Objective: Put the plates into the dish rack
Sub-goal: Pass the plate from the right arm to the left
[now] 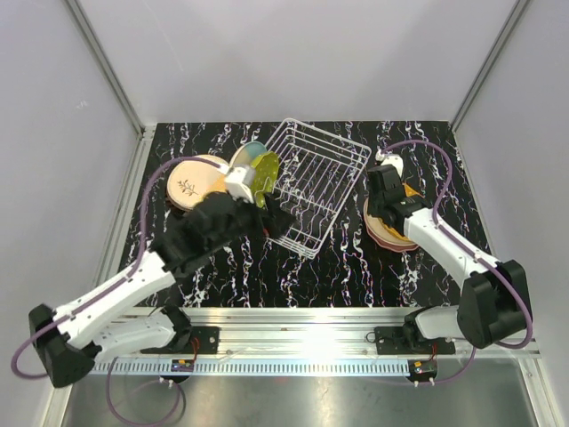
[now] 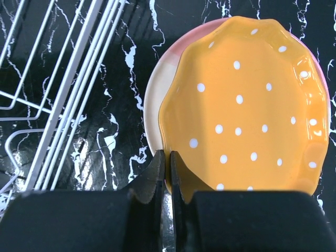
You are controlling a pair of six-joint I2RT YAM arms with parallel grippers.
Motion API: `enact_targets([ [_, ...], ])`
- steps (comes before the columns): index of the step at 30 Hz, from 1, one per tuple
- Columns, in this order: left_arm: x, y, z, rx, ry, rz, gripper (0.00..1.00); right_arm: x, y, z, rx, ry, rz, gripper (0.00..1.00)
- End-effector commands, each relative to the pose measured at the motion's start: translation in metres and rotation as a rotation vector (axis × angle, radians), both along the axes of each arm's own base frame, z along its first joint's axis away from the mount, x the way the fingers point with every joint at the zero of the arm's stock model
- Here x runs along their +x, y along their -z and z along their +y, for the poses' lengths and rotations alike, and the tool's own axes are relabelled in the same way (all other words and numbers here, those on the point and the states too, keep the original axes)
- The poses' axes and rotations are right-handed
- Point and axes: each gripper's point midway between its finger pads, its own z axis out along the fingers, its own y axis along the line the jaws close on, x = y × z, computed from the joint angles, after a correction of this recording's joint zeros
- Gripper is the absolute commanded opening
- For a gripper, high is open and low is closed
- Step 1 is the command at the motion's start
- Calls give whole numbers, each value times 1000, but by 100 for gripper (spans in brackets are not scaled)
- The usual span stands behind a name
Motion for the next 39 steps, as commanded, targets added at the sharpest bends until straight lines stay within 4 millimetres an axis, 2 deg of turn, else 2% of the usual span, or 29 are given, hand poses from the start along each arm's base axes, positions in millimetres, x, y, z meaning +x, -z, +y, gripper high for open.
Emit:
enact_targets([
  [1,-15,-9,-43,-60,38,-11,92,22,-64,14,103,-13,-179,0],
  [2,-16,-11,-52,-65,37,-12,92,22,-67,15,115,-8,-187,0],
  [3,-23,2,-68,-40,72,9,92,22,-70,17,127,-10,-193,0],
  [4,-25,1,-78,-45,84,7,92,21,-76,18,141,-9,-206,0],
  [5,-27,12,-93,-26,99,13,92,22,-80,18,161,0,-215,0],
  [7,-25,16,-108,-20,107,17,92,23,-91,21,190,-2,-237,0],
  [8,-23,29,-120,-4,118,33,92,24,-95,23,204,3,-243,0],
  [10,-22,31,-134,-3,135,33,92,26,-105,24,226,1,-252,0],
  [11,-21,42,-142,18,142,42,92,25,-107,25,236,5,-249,0],
  [13,-16,34,-155,2,154,8,92,26,-115,26,262,0,-257,0],
  [14,-15,40,-163,18,157,4,92,27,-117,24,276,12,-261,0],
  [15,-12,31,-169,12,161,-25,93,26,-122,23,290,16,-273,0],
  [17,-8,38,-180,38,155,-39,93,26,-127,18,319,41,-285,0],
  [21,0,35,-204,19,169,-93,95,24,-128,12,393,67,-294,0],
  [22,3,29,-211,-6,175,-115,95,24,-130,10,406,72,-300,0],
  [23,3,39,-219,1,193,-108,96,24,-129,9,428,83,-300,0],
  [25,7,35,-231,-10,208,-124,97,24,-131,6,457,85,-301,0],
  [26,8,48,-238,9,217,-112,98,25,-133,5,467,89,-305,0],
  [29,15,58,-252,24,218,-110,98,23,-140,4,483,87,-324,0],
  [31,20,56,-260,14,217,-122,98,21,-146,4,496,85,-337,0],
  [32,23,64,-265,25,215,-118,98,20,-149,5,503,87,-344,0],
  [33,25,57,-270,13,213,-129,98,19,-153,5,511,82,-351,0],
  [34,28,65,-274,24,213,-126,99,19,-154,4,517,87,-354,0],
  [38,37,69,-289,37,204,-132,99,17,-156,-2,494,102,-363,0],
  [39,40,62,-293,27,202,-142,99,15,-158,-2,492,99,-368,0],
])
